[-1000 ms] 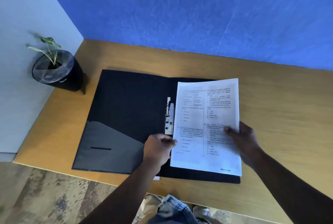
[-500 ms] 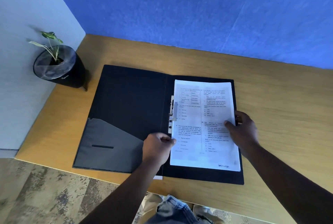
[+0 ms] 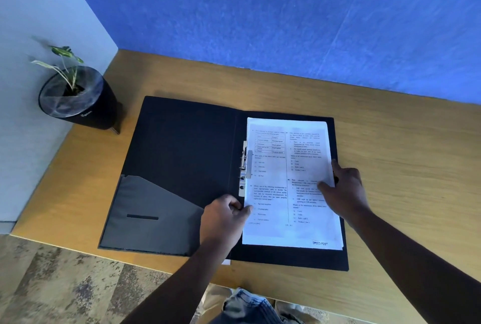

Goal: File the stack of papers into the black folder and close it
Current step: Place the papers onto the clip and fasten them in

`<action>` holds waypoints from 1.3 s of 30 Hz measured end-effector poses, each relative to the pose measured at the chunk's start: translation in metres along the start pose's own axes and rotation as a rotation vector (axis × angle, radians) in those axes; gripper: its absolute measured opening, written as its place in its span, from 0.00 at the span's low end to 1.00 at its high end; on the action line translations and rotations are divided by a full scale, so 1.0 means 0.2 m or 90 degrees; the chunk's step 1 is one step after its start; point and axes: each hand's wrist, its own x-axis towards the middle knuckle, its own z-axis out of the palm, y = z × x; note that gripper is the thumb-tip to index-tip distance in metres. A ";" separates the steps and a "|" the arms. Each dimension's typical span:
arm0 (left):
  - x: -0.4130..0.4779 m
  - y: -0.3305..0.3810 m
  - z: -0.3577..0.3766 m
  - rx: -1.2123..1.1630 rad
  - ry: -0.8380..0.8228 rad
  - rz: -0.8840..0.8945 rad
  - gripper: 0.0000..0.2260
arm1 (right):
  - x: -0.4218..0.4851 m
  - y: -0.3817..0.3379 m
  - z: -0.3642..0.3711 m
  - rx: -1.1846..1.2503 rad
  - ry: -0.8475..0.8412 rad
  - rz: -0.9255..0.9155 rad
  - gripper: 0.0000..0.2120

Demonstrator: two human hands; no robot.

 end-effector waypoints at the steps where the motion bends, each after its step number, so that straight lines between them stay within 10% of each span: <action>1: -0.01 0.00 0.00 0.001 -0.004 0.011 0.11 | 0.00 0.00 0.00 -0.030 -0.005 -0.006 0.37; 7: -0.05 0.00 0.01 0.094 0.053 0.108 0.15 | 0.02 0.01 -0.03 -0.063 -0.010 -0.029 0.39; 11: -0.08 0.08 0.07 0.114 0.072 0.394 0.14 | 0.10 -0.01 -0.08 -0.031 0.072 -0.078 0.31; 19: -0.07 0.43 0.44 0.324 -0.237 0.870 0.20 | 0.46 -0.30 -0.22 -0.225 0.073 -0.258 0.21; 25: -0.01 0.49 0.53 0.599 -0.314 0.905 0.27 | 0.54 -0.37 -0.19 -0.376 0.037 -0.277 0.29; 39: -0.02 0.48 0.52 0.560 -0.322 0.918 0.20 | 0.53 -0.32 -0.15 -0.251 0.080 -0.222 0.28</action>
